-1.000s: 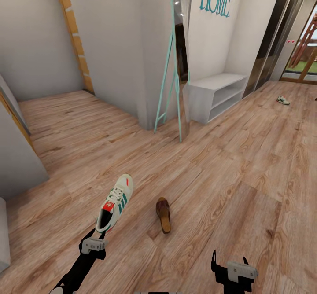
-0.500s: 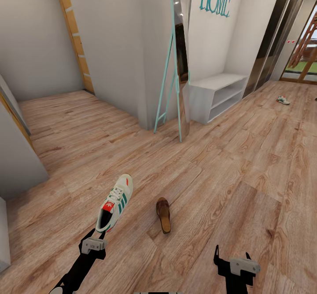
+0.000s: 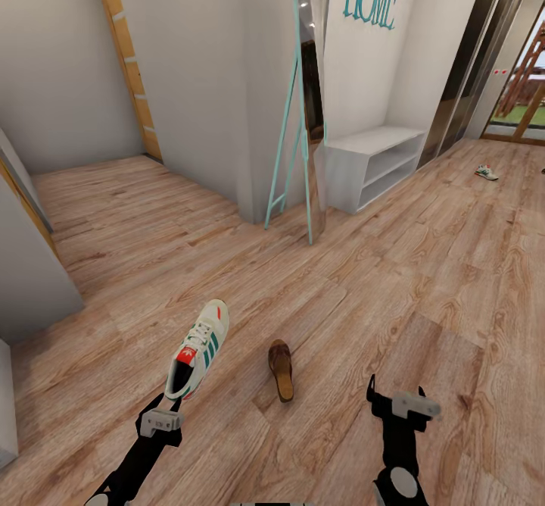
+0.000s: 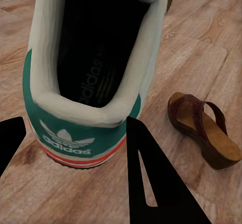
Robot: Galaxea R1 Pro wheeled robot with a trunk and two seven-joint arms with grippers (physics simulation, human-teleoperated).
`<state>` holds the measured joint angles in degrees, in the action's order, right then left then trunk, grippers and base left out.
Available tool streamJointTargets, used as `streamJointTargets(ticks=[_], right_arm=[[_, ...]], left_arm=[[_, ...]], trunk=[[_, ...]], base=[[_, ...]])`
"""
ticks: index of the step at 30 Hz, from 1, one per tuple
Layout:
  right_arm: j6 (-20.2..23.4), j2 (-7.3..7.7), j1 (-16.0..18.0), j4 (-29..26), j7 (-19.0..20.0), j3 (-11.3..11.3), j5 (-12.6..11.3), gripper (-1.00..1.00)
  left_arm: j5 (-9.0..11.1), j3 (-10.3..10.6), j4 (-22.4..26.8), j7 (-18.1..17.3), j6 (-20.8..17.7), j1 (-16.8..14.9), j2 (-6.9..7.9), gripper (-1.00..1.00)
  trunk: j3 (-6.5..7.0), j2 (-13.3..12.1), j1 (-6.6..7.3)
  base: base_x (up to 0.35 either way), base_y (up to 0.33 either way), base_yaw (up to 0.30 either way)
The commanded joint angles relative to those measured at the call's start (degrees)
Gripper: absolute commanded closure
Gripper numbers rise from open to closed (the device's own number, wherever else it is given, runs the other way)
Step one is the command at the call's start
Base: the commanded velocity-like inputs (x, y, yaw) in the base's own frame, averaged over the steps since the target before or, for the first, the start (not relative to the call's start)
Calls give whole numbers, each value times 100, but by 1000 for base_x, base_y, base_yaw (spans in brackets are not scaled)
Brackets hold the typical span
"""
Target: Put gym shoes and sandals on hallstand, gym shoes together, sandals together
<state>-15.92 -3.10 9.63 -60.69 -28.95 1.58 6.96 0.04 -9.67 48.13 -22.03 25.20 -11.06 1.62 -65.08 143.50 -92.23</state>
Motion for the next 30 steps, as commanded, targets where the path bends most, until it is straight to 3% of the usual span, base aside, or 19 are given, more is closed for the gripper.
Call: streamJointTargets(ticks=[1, 6, 9, 10, 13, 14, 18, 21, 25, 30], right_arm=[[15, -14, 143, 6, -37, 13, 33, -100], [54, -119, 610, 95, -3, 136, 4, -100], [125, -336, 1080, 518, 90, 295, -21, -100], [125, -336, 1080, 518, 90, 295, -21, -100], [145, -508, 1820, 1553, 239, 383, -72, -100], [145, -508, 1820, 1553, 239, 383, -72, -100], [44, -627, 3050, 3484, 561, 437, -286, -100], [-59, -667, 3617, 4361, 891, 459, -439, -100], [-117, -690, 3975, 4883, 1178, 488, -501, -100], [-128, -690, 4139, 5129, 1310, 538, -467, -100]], left_arm=[[1, -20, -1, -39, 12, -3, -1, 100], [3, -32, -3, -52, 10, -4, 12, 100], [12, -54, -2, -62, 10, -3, 30, 100], [12, -54, -2, -62, 10, -3, 30, 100], [24, -66, -4, -67, 11, -4, 47, 100], [24, -66, -4, -67, 11, -4, 47, 100], [36, -76, -4, -71, 11, -3, 57, 100], [42, -78, -9, -70, 11, -2, 57, 100], [47, -79, -12, -67, 11, -7, 56, 100], [46, -79, -16, -62, 11, -9, 52, 100]], trunk=[[-5, 2, 1], [-5, 2, 1], [-5, 2, 1], [-5, 2, 1], [-5, 2, 1], [-5, 2, 1], [-5, 2, 1], [-5, 2, 1], [-5, 2, 1], [-5, 2, 1]], base=[[0, 0, 0], [0, 0, 0], [0, 0, 0], [0, 0, 0], [0, 0, 0], [0, 0, 0], [0, 0, 0], [0, 0, 0], [0, 0, 0], [0, 0, 0]])
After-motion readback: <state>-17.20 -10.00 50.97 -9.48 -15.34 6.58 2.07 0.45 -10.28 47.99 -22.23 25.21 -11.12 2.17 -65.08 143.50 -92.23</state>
